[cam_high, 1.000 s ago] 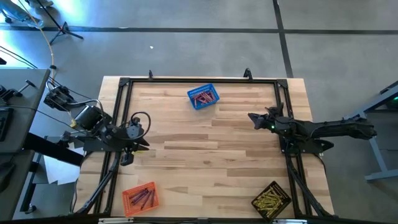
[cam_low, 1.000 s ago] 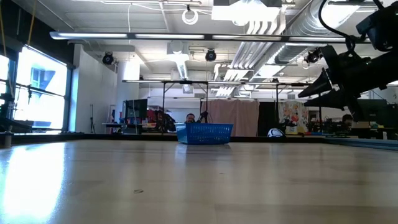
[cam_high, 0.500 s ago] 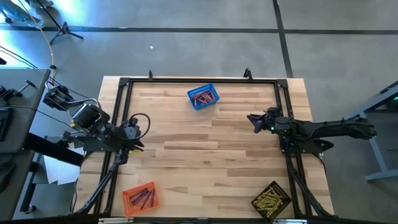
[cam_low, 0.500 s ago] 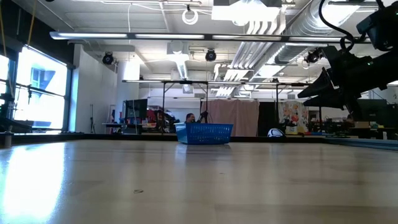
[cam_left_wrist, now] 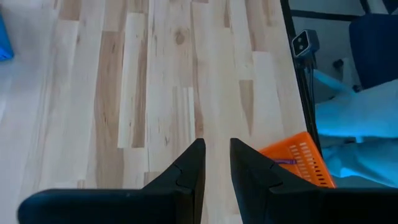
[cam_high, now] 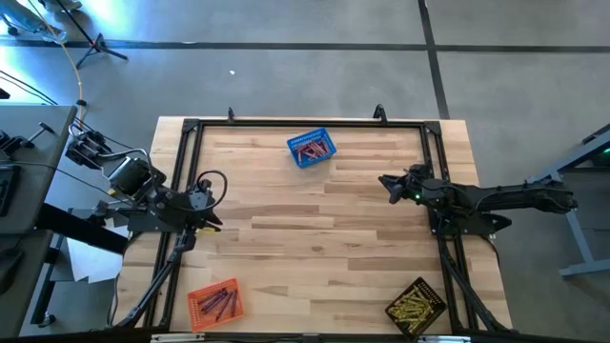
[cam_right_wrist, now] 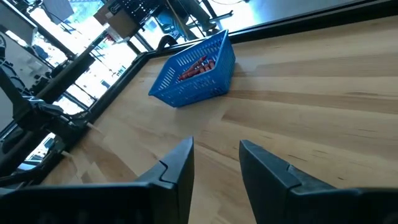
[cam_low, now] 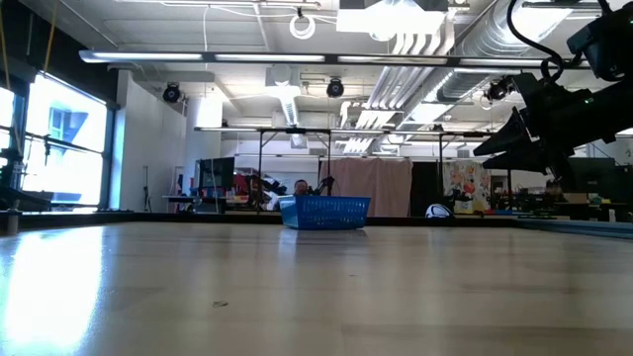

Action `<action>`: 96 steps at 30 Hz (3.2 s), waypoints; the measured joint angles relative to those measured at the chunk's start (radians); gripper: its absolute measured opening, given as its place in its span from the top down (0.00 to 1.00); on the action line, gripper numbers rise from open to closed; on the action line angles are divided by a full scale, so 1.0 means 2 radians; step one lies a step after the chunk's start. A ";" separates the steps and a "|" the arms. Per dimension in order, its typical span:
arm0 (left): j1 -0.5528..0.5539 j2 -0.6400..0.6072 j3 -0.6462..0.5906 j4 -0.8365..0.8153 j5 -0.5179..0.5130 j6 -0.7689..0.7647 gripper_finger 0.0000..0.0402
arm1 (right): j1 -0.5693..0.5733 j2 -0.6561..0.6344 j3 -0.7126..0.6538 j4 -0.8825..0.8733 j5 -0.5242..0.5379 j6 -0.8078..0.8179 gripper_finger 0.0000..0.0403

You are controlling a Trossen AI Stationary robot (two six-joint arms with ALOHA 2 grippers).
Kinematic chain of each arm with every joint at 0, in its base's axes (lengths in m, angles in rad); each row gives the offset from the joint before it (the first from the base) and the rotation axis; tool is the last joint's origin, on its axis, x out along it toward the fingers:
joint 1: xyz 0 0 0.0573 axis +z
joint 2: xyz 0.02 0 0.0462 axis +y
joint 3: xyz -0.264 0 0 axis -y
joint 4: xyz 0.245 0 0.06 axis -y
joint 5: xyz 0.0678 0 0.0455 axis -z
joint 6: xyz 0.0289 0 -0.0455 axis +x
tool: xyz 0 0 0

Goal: Sort crayons
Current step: Return to Home Position

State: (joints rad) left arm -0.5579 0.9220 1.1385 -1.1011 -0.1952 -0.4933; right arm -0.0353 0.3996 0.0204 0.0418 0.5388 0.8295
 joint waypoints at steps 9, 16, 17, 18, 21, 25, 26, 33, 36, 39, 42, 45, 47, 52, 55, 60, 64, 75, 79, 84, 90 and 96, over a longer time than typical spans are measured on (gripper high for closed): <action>0.001 -0.041 -0.011 0.008 0.001 0.000 0.85 | 0.000 0.000 0.000 0.000 0.000 0.000 0.72; 0.013 -0.152 -0.188 0.126 0.001 0.000 0.85 | 0.000 0.000 0.000 0.000 0.000 0.000 0.72; 0.017 -0.167 -0.215 0.140 0.001 0.000 0.85 | 0.000 0.000 0.000 0.000 0.000 0.000 0.72; 0.021 -0.182 -0.240 0.150 0.001 0.000 0.85 | 0.000 0.000 0.000 0.000 0.000 0.000 0.72; 0.035 -0.223 -0.309 0.158 0.001 0.000 0.85 | 0.000 0.000 0.000 0.000 0.000 0.000 0.72; 0.055 -0.278 -0.389 0.155 0.001 -0.002 0.85 | 0.000 0.000 0.000 0.000 0.000 0.000 0.72; 0.059 -0.290 -0.406 0.155 0.001 -0.005 0.85 | 0.000 0.000 0.000 0.000 0.000 0.000 0.72; 0.091 -0.364 -0.482 0.151 0.026 -0.025 0.85 | 0.000 0.000 0.000 0.000 0.000 0.000 0.72; 0.105 -0.398 -0.481 0.150 0.060 -0.032 0.85 | 0.000 0.000 0.000 0.000 0.000 0.000 0.72; 0.122 -0.441 -0.482 0.150 0.062 -0.032 0.85 | 0.000 0.000 0.000 0.000 0.000 0.000 0.72; 0.139 -0.458 -0.481 0.155 0.062 -0.032 0.85 | 0.000 0.000 0.000 0.000 0.000 0.000 0.72; 0.150 -0.459 -0.482 0.160 0.060 -0.031 0.85 | 0.000 0.000 0.000 0.000 0.000 0.000 0.72; 0.156 -0.459 -0.483 0.158 0.062 -0.032 0.85 | 0.000 0.000 0.000 0.000 0.000 0.000 0.72; 0.165 -0.459 -0.483 0.161 0.068 -0.032 0.85 | 0.000 0.000 0.000 0.000 0.000 0.000 0.72; 0.171 -0.459 -0.483 0.161 0.068 -0.031 0.85 | 0.000 0.000 0.000 0.000 0.000 0.000 0.72; 0.185 -0.459 -0.483 0.161 0.068 -0.032 0.85 | 0.000 0.000 0.000 0.000 0.000 0.000 0.72; 0.210 -0.459 -0.483 0.161 0.068 -0.031 0.85 | 0.000 0.000 0.000 0.000 0.000 0.000 0.72; 0.284 -0.459 -0.483 0.161 0.068 -0.031 0.85 | 0.000 0.000 0.000 0.000 0.000 0.000 0.72; 0.313 -0.459 -0.483 0.161 0.068 -0.031 0.85 | 0.000 0.000 0.000 0.000 0.000 0.000 0.72; 0.325 -0.459 -0.483 0.160 0.068 -0.031 0.85 | 0.000 0.000 0.000 0.000 0.000 0.000 0.72; 0.330 -0.459 -0.484 0.195 0.034 0.049 0.85 | 0.000 0.000 0.000 0.000 0.000 0.000 0.72; 0.351 -0.459 -0.483 0.263 0.011 0.098 0.85 | 0.000 0.000 0.000 0.000 0.000 0.000 0.72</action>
State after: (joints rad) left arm 0.1442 0.0039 0.1730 -0.5745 -0.1736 -0.2967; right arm -0.0353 0.3992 0.0208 0.0418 0.5385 0.8288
